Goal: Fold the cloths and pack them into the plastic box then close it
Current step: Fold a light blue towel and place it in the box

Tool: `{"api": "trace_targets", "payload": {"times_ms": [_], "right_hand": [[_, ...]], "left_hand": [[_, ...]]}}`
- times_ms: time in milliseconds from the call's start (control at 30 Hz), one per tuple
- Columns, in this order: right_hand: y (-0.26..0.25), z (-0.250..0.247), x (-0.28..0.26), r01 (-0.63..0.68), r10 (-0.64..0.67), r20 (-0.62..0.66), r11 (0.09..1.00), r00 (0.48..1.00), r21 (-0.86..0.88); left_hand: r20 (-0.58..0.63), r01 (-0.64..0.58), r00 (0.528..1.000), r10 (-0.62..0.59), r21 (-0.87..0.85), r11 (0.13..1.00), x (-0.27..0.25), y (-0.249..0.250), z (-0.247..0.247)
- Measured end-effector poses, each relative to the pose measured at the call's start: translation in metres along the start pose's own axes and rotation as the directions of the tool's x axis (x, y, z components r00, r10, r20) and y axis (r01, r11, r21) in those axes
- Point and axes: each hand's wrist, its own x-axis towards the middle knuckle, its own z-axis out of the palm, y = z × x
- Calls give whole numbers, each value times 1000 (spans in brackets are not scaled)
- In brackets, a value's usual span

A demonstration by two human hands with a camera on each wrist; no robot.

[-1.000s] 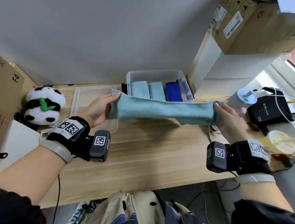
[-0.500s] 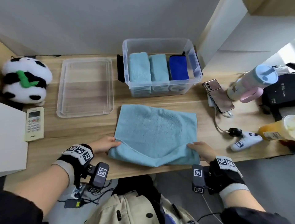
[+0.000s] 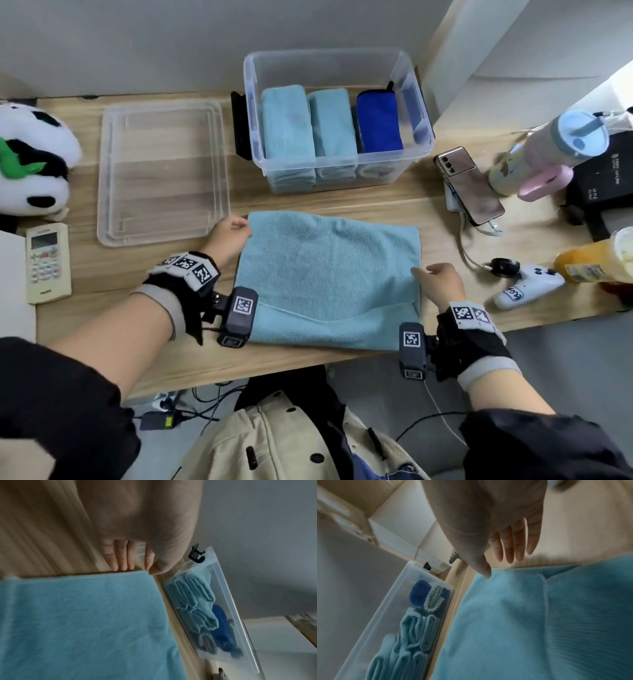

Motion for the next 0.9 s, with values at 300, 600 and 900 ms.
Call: {"api": "trace_targets", "payload": {"times_ms": [300, 600, 900], "right_hand": [[-35, 9, 42, 0, -15, 51, 961, 999, 278], [-62, 16, 58, 138, -104, -99, 882, 990, 451], [-63, 28, 56, 202, -113, -234, 894, 966, 400]], "left_hand": [[-37, -103, 994, 101, -59, 993, 34, 16, 12], [-188, -280, 934, 305, 150, 948, 41, 6, -1], [-57, -320, 929, 365, 368, 873, 44, -12, -3]]}}
